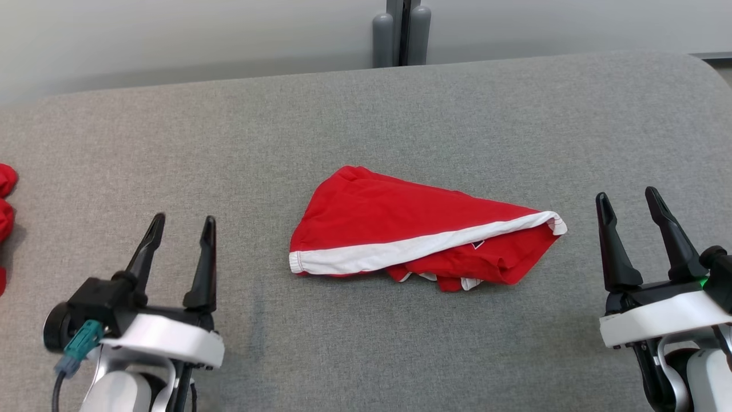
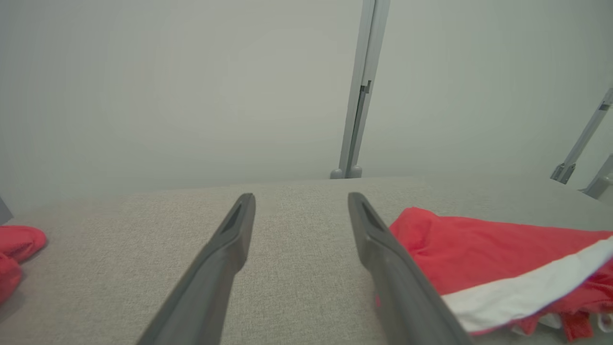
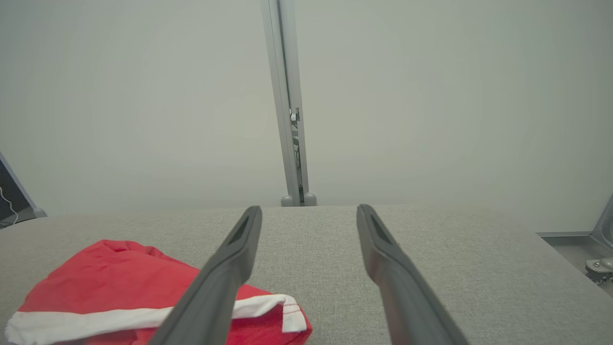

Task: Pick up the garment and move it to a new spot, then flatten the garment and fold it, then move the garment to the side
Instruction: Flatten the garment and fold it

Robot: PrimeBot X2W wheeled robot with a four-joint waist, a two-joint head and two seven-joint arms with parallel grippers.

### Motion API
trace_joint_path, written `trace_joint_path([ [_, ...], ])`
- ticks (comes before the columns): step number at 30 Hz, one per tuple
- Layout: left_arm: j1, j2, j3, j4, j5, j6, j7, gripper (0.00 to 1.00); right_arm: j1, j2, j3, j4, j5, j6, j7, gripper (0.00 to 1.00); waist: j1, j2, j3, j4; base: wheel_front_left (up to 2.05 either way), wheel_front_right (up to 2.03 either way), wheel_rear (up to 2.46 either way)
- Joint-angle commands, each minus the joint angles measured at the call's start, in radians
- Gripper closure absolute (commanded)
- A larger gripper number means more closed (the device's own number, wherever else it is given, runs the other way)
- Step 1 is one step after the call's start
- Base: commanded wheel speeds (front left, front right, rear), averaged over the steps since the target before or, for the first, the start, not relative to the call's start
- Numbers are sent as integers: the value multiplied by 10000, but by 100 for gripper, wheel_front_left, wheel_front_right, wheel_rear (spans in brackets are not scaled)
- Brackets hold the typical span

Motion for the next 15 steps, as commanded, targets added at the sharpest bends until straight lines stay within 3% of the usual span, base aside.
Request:
trace_joint_path([
  [1, -374, 102, -116, -36, 91, -31, 104, 0, -109, -34, -27, -52, 50, 3, -19, 0, 0, 0, 83, 23, 0, 0, 0],
  [15, -1094, -313, -1733, 1372, -660, -1145, 2878, 0, -229, 100, 238, 162, 197, 3, -98, 0, 0, 0, 601, -406, 0, 0, 0],
])
